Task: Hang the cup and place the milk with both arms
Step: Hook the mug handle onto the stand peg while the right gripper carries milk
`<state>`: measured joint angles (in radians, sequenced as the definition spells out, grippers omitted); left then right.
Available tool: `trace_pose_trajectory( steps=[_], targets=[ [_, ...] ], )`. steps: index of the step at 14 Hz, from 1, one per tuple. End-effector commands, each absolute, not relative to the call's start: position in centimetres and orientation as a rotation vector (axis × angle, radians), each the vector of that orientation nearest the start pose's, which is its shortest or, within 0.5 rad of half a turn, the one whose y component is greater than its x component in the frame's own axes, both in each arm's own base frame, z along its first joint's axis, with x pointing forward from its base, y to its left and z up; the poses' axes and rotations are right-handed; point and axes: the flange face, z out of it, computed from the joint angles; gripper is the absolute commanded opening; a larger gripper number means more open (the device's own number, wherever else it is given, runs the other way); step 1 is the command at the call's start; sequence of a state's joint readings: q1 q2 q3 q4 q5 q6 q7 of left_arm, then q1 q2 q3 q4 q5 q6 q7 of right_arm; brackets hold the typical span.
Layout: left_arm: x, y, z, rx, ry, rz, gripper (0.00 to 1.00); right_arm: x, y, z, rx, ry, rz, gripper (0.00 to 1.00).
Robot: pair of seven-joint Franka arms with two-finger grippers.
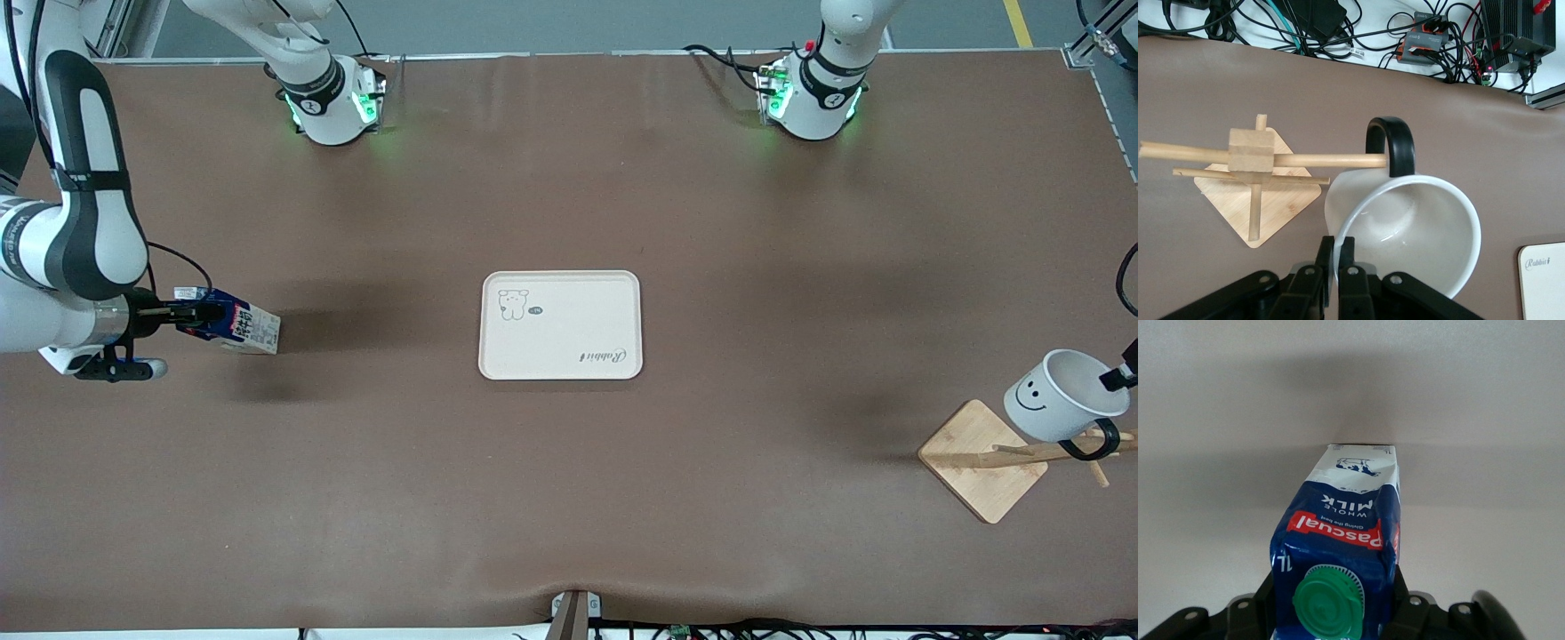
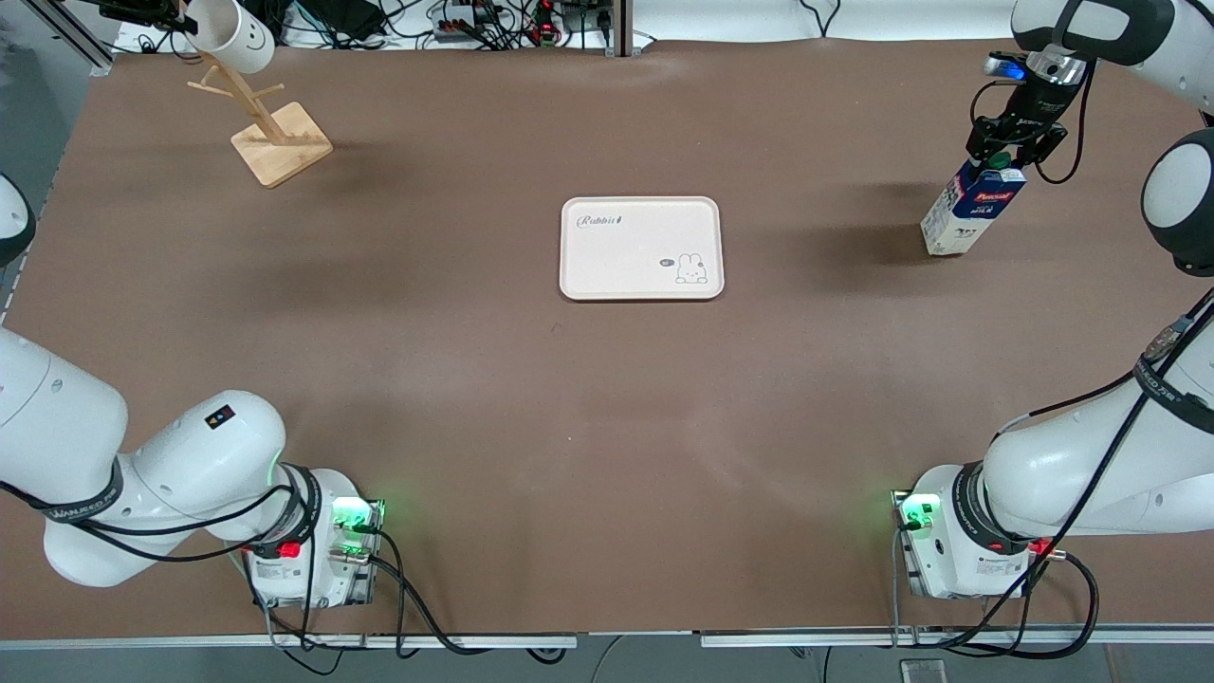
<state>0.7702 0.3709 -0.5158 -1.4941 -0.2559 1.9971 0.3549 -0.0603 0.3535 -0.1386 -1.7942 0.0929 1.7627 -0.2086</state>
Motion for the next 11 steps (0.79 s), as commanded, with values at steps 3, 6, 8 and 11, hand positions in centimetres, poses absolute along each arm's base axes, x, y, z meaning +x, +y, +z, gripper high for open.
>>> trace_pose_trajectory(
  steps=[3, 6, 8, 11],
  targets=[
    [64.3, 22.1, 49.6, -3.471, -0.097, -0.537, 0.00, 58.0, -11.3, 33.3, -2.971, 0.034, 0.527, 1.00],
    [64.3, 22.2, 48.9, -3.479, -0.096, -0.518, 0.00, 58.3, -11.6, 34.1, -2.970, 0.040, 0.514, 1.00],
    [64.2, 22.1, 48.4, -3.484, -0.099, -0.503, 0.00, 58.7, -11.5, 34.9, -2.974, 0.033, 0.501, 1.00],
    [64.3, 22.4, 47.6, -3.491, -0.108, -0.487, 0.21, 59.7, -11.1, 37.3, -2.975, 0.016, 0.502, 1.00]
  ],
)
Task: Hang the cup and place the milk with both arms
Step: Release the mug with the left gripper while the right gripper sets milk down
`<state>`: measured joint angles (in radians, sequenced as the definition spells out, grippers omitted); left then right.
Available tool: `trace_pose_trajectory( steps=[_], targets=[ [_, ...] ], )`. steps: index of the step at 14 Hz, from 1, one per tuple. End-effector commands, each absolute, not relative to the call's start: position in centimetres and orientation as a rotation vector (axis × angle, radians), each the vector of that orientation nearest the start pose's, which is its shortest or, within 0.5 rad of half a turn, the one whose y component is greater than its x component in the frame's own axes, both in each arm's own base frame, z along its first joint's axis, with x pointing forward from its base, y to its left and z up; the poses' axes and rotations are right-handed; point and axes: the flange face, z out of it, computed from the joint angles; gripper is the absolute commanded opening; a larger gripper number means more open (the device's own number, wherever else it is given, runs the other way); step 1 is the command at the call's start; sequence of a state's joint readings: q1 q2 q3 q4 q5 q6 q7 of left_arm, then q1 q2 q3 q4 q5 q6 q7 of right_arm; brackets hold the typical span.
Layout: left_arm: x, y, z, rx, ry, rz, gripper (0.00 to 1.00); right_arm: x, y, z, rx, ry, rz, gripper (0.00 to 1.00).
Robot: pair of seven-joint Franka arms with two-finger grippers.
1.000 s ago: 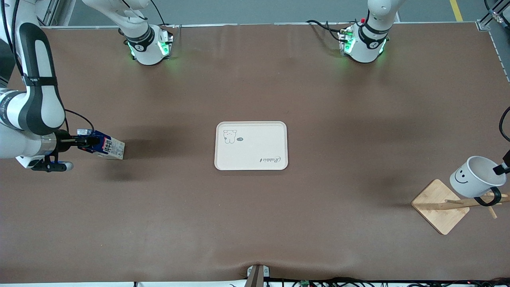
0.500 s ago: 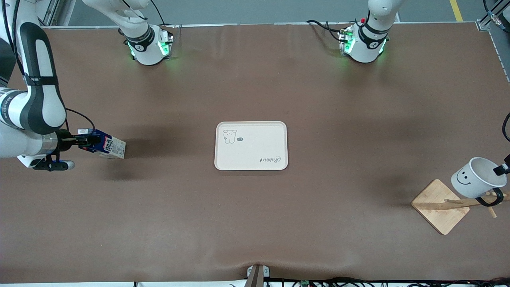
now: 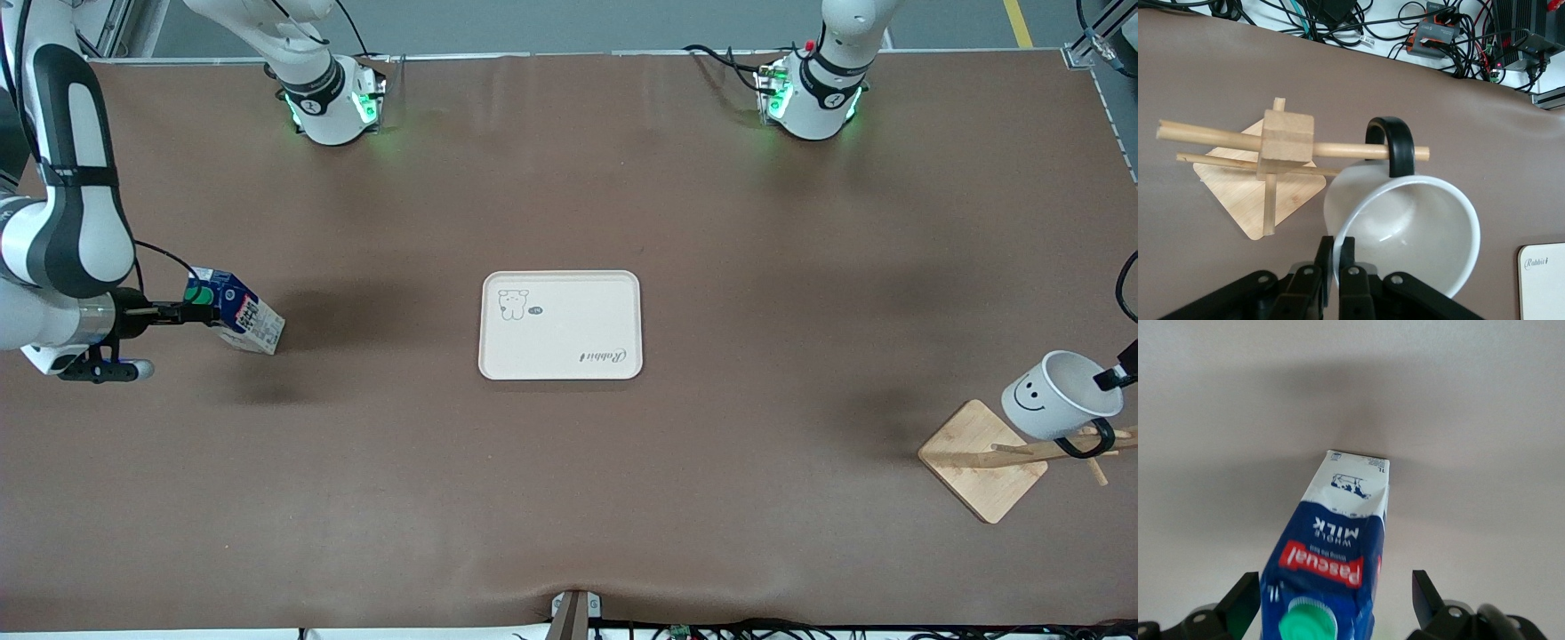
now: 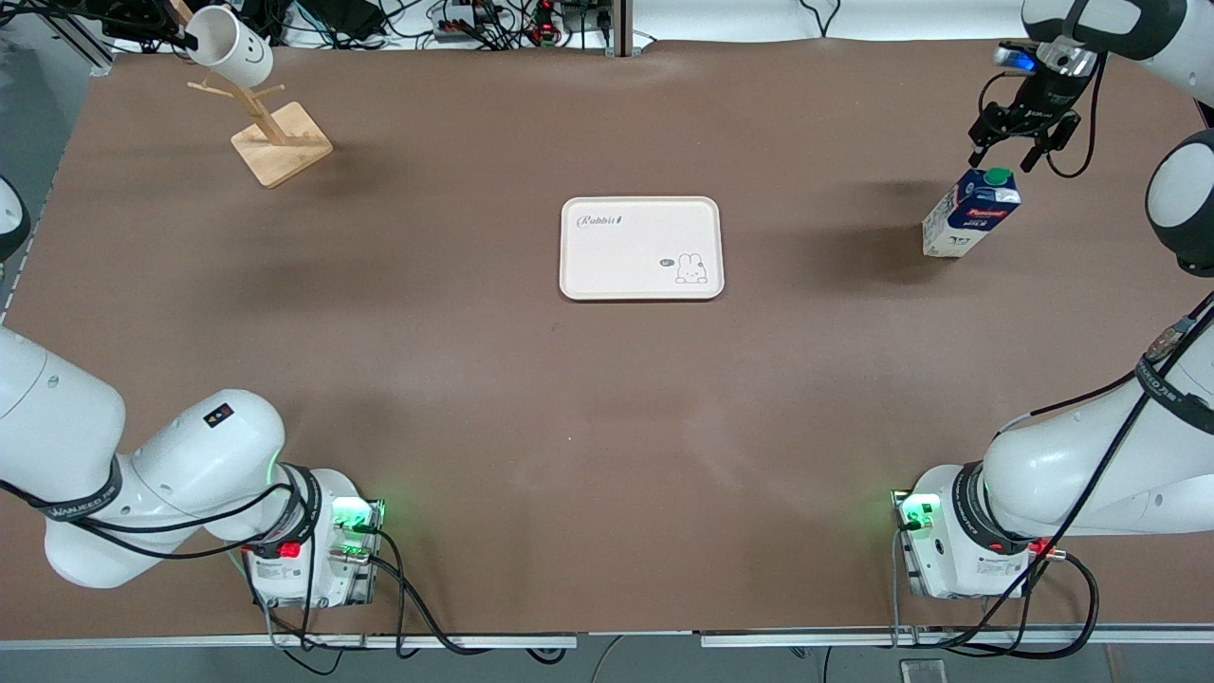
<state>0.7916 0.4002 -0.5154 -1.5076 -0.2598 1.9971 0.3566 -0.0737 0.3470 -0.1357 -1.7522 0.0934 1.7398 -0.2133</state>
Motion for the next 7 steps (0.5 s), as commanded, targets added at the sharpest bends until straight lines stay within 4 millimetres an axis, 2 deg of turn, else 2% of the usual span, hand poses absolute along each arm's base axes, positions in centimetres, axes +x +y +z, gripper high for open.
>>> trace_pose_trajectory(
  steps=[1, 2, 4, 6, 7],
  targets=[
    [64.3, 22.3, 47.6, -3.492, -0.109, -0.487, 0.56, 60.0, -10.9, 38.0, -2.976, 0.007, 0.500, 1.00],
    [64.4, 22.0, 48.2, -3.484, -0.123, -0.491, 0.99, 60.3, -10.8, 38.7, -2.976, 0.001, 0.490, 1.00],
    [64.5, 21.5, 49.0, -3.476, -0.202, -0.485, 1.00, 60.6, -10.6, 39.2, -2.980, -0.007, 0.472, 1.00],
    [64.5, 20.9, 49.4, -3.481, -0.209, -0.473, 1.00, 61.6, -9.9, 42.5, -2.993, -0.035, 0.427, 1.00],
    [64.3, 20.4, 50.4, -3.473, -0.207, -0.481, 1.00, 62.4, -8.9, 45.2, -3.005, -0.068, 0.401, 1.00]
  ],
)
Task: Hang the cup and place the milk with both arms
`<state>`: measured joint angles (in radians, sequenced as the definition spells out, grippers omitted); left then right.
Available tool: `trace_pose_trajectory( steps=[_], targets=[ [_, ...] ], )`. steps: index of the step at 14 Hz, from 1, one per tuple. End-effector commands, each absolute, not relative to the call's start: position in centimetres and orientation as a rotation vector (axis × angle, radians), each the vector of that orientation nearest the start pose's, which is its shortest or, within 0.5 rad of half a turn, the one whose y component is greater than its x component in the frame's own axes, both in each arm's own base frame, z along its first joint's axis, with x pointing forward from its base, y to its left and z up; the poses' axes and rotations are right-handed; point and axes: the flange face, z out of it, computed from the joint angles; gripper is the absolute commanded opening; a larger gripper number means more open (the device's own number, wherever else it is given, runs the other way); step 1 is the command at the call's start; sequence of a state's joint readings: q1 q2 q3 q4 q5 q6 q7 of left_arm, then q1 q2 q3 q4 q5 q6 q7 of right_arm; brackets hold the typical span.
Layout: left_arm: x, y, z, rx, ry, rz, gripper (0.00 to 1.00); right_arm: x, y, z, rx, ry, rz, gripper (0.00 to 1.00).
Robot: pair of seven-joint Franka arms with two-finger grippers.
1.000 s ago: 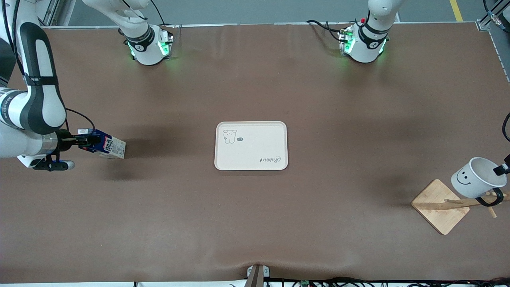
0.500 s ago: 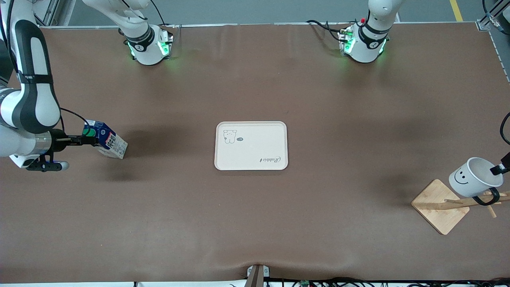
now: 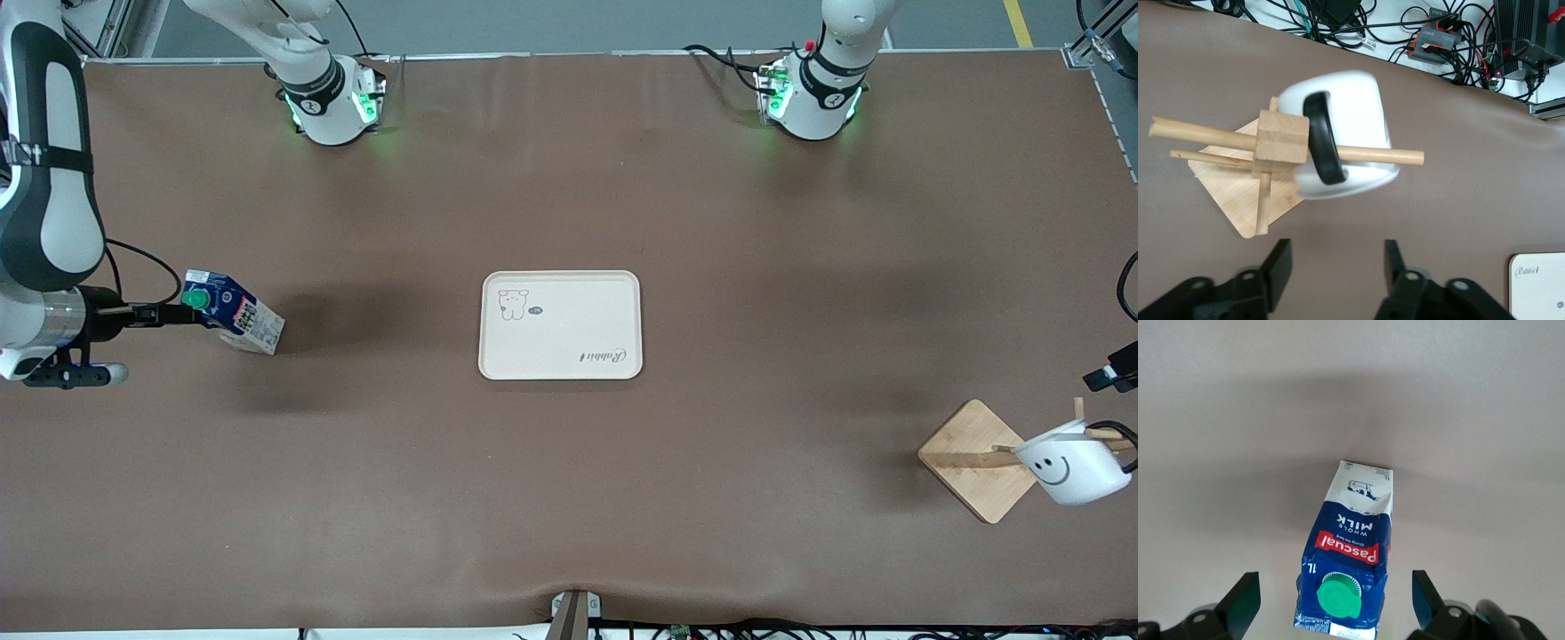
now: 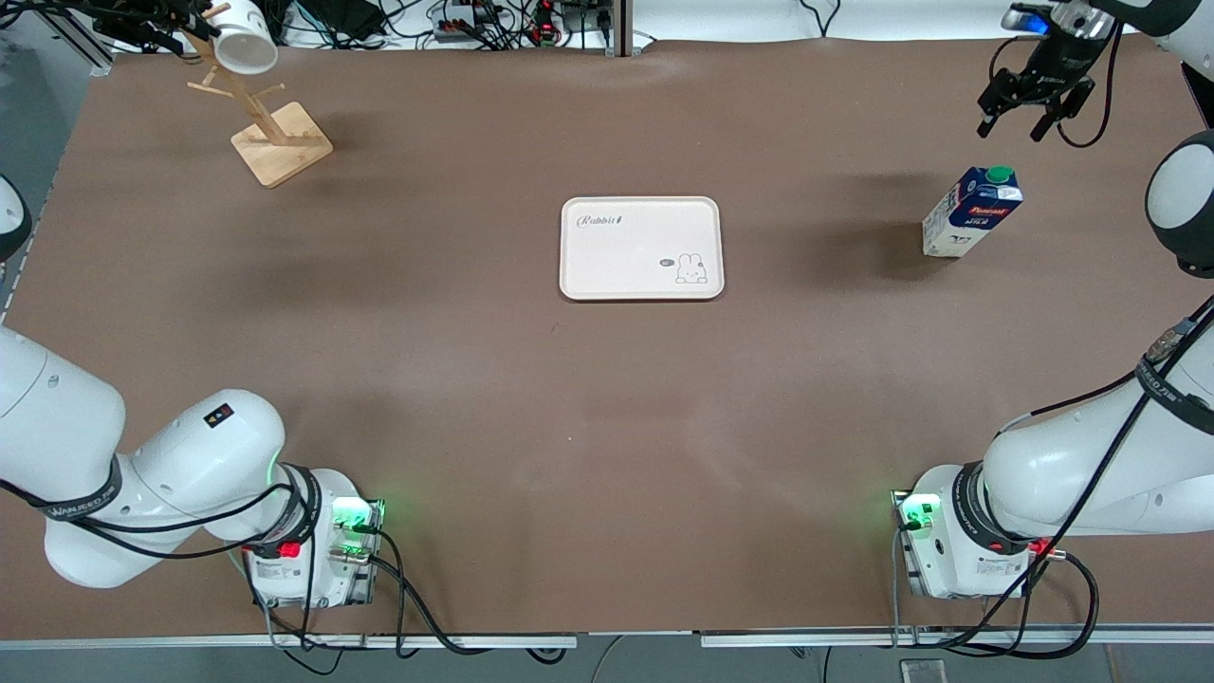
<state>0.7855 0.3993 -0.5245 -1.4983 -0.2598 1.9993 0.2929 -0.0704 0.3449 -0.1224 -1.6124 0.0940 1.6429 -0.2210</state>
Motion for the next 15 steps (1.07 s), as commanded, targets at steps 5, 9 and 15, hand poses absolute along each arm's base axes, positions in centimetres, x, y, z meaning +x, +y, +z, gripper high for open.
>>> trace_pose_trajectory(
  steps=[5, 9, 15],
  targets=[
    [63.4, 15.6, 54.1, -3.351, -0.229, -0.331, 1.00, 63.7, -5.9, 55.6, -3.045, -0.158, 0.229, 1.00],
    [61.9, 9.4, 57.2, -3.243, -0.327, -0.179, 1.00, 58.7, -5.5, 62.4, -3.018, -0.160, 0.230, 1.00],
    [59.9, 2.0, 59.8, -3.149, -0.339, -0.077, 1.00, 50.2, -2.7, 64.0, -3.102, -0.140, 0.365, 1.00]
  ],
)
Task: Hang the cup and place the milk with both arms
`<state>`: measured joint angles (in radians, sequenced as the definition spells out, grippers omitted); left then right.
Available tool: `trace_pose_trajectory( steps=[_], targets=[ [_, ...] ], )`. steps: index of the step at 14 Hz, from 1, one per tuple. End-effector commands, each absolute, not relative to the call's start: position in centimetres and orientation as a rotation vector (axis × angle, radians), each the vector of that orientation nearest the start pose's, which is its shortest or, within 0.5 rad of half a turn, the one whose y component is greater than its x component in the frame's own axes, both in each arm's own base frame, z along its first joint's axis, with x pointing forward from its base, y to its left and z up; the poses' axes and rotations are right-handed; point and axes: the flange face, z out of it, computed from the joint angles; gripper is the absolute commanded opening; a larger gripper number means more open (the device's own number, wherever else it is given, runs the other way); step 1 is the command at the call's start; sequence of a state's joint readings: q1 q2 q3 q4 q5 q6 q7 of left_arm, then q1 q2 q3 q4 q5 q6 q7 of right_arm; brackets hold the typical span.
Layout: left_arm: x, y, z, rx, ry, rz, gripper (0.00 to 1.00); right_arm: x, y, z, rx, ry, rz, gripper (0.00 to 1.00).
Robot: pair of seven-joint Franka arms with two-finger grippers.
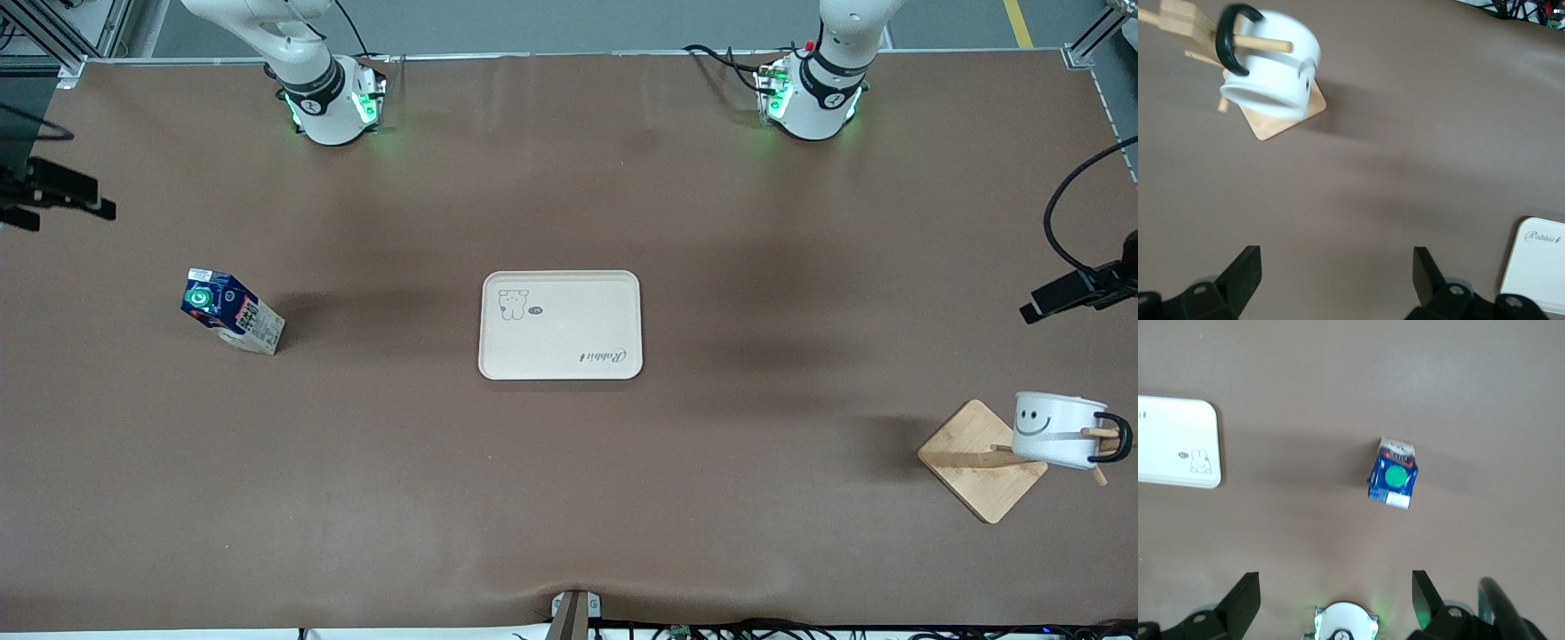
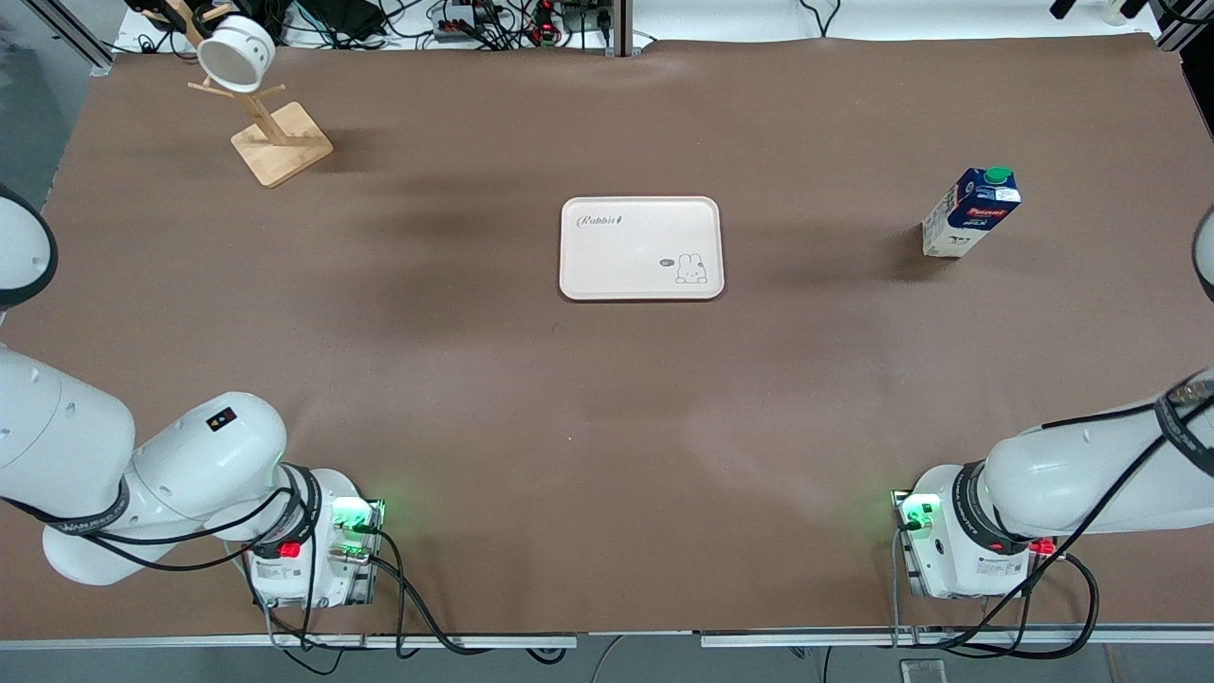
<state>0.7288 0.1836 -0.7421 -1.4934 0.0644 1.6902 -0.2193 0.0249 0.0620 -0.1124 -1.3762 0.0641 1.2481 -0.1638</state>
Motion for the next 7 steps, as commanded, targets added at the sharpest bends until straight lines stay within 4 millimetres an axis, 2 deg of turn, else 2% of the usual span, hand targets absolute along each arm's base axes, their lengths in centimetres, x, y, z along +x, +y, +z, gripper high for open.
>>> trace_pose_trajectory(
  steps=[1, 2, 3, 5, 7],
  targets=[
    [59.8, 1.5, 59.9, -3.148, -0.322, -0.071, 1.00, 48.5, -2.9, 63.1, -3.112, -0.145, 0.352, 1.00],
    [59.7, 1.3, 60.0, -3.149, -0.309, -0.071, 1.00, 47.6, -3.2, 62.4, -3.117, -0.161, 0.283, 1.00],
    [59.7, 1.0, 60.2, -3.148, -0.295, -0.074, 1.00, 47.5, -3.5, 62.8, -3.129, -0.174, 0.267, 1.00],
    [59.5, 1.0, 61.1, -3.128, -0.279, -0.069, 1.00, 48.4, -4.7, 65.6, -3.145, -0.190, 0.168, 1.00],
    [59.3, 0.6, 61.4, -3.095, -0.251, -0.055, 1.00, 50.1, -6.3, 66.9, -3.144, -0.142, 0.113, 1.00]
  ],
)
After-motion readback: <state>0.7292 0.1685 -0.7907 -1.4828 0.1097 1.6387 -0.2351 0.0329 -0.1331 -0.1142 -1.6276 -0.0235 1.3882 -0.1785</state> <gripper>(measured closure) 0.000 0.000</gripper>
